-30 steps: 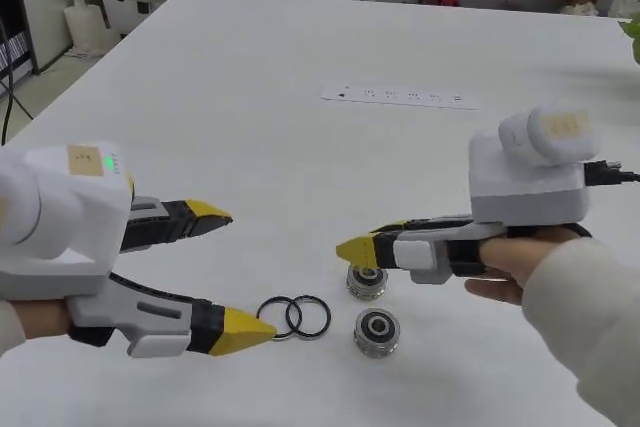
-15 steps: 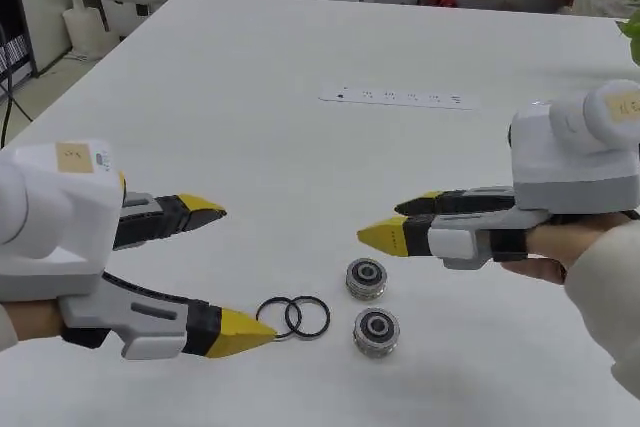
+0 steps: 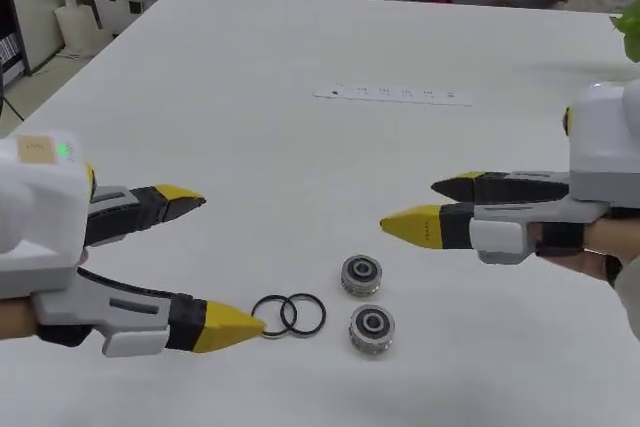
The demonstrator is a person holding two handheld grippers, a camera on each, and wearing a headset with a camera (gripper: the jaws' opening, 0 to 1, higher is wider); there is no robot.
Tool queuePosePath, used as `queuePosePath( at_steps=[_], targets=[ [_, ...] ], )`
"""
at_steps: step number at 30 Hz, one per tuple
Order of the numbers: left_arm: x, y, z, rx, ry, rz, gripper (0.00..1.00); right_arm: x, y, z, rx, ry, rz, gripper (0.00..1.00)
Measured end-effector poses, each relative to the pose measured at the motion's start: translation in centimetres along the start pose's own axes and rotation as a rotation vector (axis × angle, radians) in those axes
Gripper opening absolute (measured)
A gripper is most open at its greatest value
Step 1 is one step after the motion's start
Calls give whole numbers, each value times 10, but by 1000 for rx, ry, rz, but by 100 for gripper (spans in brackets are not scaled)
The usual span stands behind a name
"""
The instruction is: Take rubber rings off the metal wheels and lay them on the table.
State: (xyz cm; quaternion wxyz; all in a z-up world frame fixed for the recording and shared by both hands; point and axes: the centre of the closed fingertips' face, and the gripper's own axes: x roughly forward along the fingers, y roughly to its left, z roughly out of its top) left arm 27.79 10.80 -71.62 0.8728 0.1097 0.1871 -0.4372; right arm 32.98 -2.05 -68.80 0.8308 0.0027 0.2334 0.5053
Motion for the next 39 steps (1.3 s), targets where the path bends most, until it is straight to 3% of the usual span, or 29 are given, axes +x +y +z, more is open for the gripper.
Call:
queuePosePath(
  at_steps=[9,24,34,39],
  targets=[
    [-5,4,5,-4,-20,22,100,-21,0,0,-23,-25,-16,68],
    [-20,-4,21,26,-39,-2,100,-54,0,-6,-52,-46,-30,83],
    [-33,-5,23,38,-35,11,100,-71,1,-14,-70,-34,-37,87],
    [-43,0,24,23,-54,34,100,-77,1,-21,-83,-27,-49,90]
  ],
)
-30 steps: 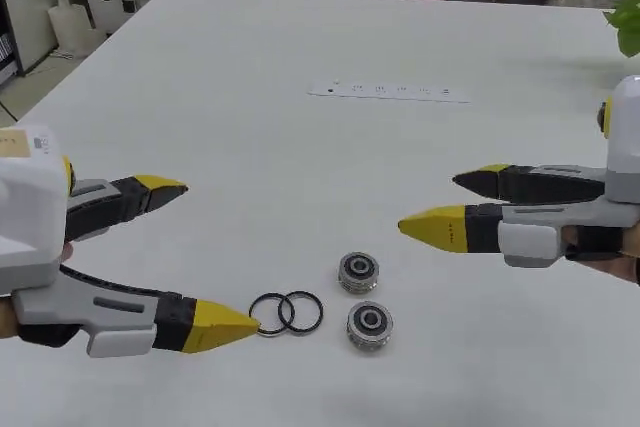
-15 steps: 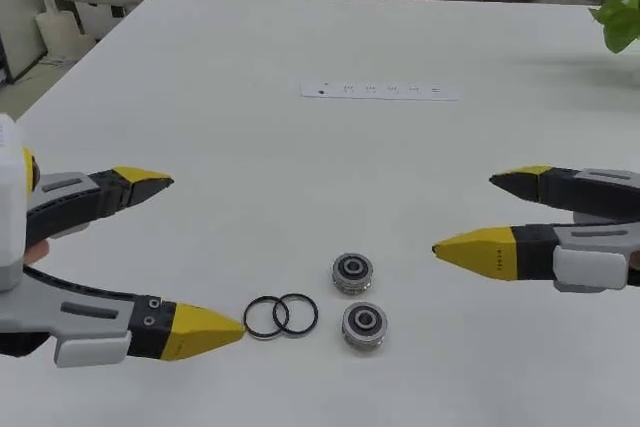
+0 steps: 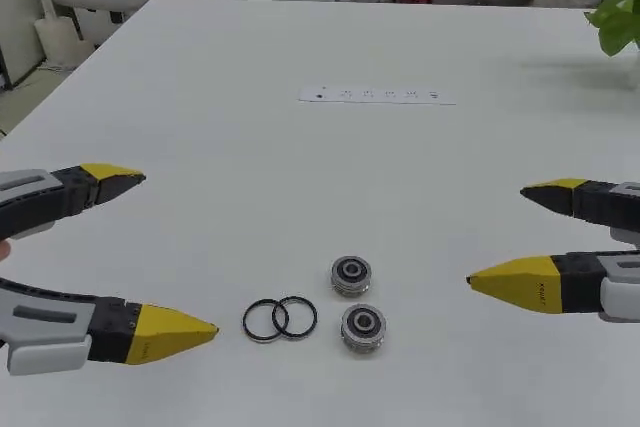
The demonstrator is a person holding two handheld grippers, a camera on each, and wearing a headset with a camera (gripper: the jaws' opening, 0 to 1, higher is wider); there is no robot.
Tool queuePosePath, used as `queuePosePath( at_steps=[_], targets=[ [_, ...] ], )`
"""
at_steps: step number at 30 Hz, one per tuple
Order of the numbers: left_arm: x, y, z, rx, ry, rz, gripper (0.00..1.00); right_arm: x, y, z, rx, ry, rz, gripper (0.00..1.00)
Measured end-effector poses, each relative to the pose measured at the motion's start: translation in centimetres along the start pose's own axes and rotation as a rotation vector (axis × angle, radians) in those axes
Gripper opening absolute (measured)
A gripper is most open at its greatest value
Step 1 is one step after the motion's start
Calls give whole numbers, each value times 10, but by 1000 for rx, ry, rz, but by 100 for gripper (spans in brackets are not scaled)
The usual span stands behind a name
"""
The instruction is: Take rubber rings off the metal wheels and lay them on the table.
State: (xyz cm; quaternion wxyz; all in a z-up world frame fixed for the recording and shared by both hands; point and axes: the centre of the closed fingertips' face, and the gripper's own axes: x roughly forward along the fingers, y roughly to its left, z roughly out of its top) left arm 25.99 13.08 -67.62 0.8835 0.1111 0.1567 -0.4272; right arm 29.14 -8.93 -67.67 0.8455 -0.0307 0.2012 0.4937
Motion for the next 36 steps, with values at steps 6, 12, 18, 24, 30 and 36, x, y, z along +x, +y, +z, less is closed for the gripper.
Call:
queuePosePath(
  at_steps=[6,12,18,24,30,36],
  targets=[
    [-11,7,-4,-15,-3,30,100,-6,2,-18,14,23,-6,92],
    [-21,12,-16,-33,0,50,100,-7,7,-33,39,38,-11,93],
    [-26,11,-32,-71,7,68,100,-4,11,-47,48,71,-10,94],
    [-21,8,-53,-123,29,78,100,-3,11,-59,58,96,-21,93],
    [-18,5,-64,-146,46,69,100,-1,11,-68,74,106,-28,92],
    [-16,3,-69,-161,59,71,100,2,14,-77,80,123,-25,92]
  ],
)
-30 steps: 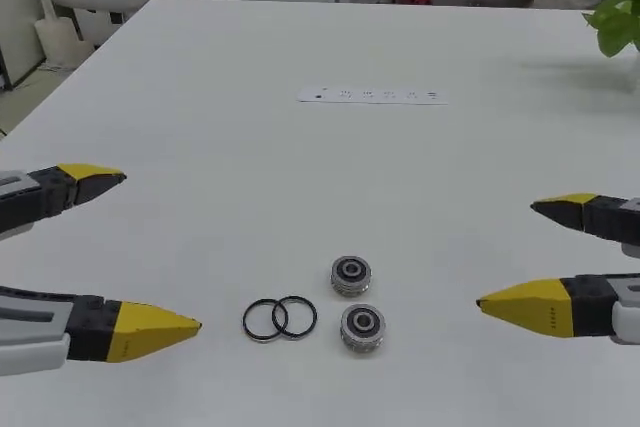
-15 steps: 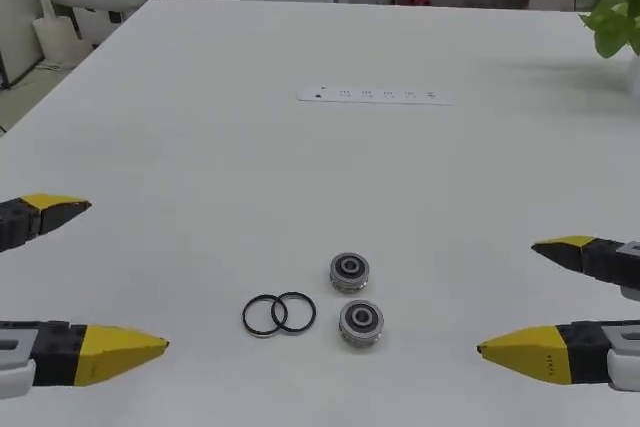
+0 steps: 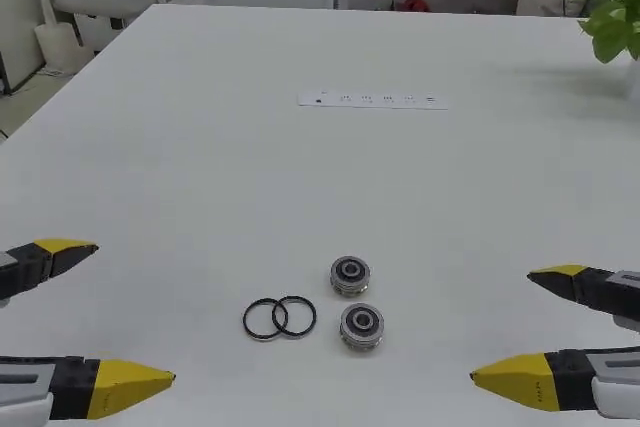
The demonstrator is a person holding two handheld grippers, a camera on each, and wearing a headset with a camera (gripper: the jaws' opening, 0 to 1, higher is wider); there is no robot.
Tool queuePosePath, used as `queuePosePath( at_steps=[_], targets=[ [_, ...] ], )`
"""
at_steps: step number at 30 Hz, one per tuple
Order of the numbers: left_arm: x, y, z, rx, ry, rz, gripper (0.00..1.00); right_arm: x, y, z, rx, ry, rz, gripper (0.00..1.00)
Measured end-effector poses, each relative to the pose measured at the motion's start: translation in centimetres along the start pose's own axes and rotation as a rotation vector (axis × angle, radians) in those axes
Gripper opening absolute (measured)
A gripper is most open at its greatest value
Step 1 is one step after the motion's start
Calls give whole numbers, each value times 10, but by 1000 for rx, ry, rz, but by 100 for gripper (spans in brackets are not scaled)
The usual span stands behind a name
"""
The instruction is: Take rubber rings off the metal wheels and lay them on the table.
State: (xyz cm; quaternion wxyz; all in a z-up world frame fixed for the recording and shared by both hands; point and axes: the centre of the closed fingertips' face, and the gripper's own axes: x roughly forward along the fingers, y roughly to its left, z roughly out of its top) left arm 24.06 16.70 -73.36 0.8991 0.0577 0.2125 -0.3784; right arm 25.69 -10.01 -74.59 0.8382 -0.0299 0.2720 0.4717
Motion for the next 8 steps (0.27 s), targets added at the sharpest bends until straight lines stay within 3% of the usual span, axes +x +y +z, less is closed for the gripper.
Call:
queuePosePath(
  at_steps=[8],
  targets=[
    [6,-5,-3,-11,10,-11,100,2,0,-14,13,34,-7,92]
  ],
)
